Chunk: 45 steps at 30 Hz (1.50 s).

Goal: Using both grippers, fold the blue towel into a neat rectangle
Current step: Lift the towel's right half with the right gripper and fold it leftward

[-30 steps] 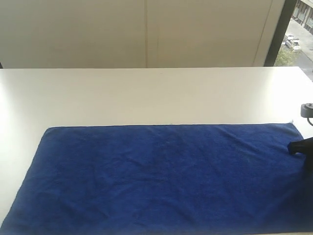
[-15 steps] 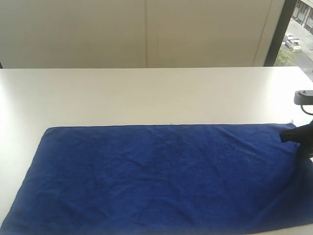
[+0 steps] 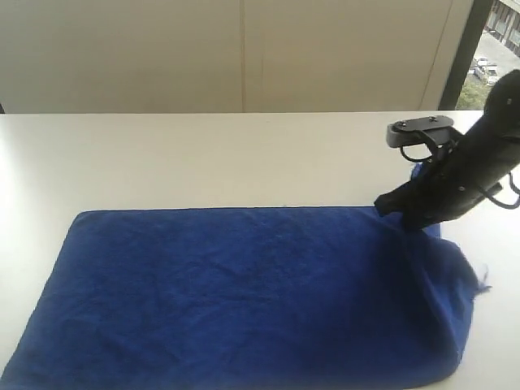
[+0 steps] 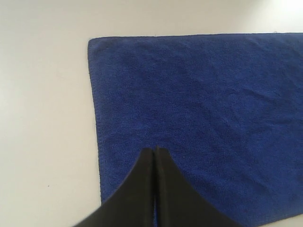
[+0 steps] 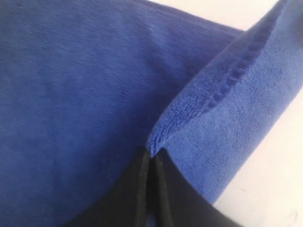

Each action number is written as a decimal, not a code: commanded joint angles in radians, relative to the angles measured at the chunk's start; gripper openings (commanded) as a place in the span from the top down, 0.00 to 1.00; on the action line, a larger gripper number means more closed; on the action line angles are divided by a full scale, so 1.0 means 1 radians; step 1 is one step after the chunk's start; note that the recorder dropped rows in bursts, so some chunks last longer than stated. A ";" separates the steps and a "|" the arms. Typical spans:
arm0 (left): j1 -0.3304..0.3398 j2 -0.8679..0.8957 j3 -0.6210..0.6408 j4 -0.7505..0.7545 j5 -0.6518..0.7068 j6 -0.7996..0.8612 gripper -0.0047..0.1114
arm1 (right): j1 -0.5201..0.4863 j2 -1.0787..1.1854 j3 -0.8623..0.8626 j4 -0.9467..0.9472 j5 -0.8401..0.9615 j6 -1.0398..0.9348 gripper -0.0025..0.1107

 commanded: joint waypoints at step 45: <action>-0.003 -0.007 0.008 -0.011 -0.003 0.010 0.96 | 0.729 0.425 -0.745 0.228 -0.026 0.090 0.98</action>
